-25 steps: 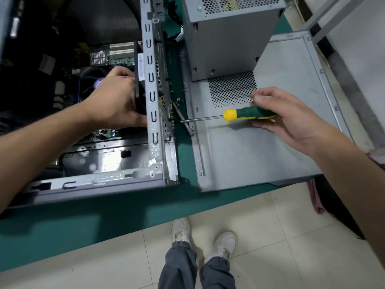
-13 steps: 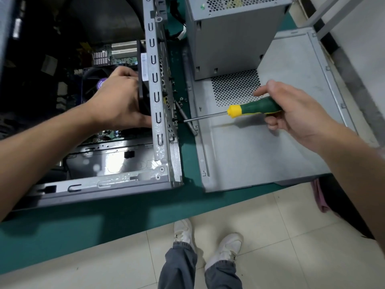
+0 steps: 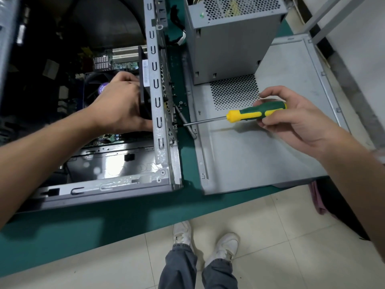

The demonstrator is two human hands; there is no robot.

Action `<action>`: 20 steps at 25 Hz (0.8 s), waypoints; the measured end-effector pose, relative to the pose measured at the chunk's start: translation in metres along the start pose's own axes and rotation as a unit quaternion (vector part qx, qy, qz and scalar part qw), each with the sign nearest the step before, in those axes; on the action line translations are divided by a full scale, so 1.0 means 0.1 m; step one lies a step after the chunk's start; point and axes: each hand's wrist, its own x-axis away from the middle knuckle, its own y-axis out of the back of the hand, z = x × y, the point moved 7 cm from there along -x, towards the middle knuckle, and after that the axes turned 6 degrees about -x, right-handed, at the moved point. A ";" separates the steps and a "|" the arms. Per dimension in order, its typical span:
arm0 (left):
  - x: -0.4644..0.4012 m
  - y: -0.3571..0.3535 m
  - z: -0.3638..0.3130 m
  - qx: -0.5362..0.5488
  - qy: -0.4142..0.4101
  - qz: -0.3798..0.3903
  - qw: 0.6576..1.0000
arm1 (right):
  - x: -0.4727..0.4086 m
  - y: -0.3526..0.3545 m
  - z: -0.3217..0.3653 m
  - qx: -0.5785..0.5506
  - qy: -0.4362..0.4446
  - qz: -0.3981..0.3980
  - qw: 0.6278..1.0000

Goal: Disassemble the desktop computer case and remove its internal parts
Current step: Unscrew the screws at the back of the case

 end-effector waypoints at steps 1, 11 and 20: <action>0.00 0.00 0.00 -0.001 0.002 0.003 1.000 | 0.01 0.00 -0.01 -0.003 -0.009 0.007 1.000; 0.01 -0.02 0.02 -0.020 0.017 0.019 0.999 | 0.04 0.12 -0.08 0.038 0.004 -0.038 0.999; 0.01 -0.04 0.06 -0.025 0.030 0.026 0.999 | 0.17 0.01 -0.16 -0.064 -0.026 -0.044 0.997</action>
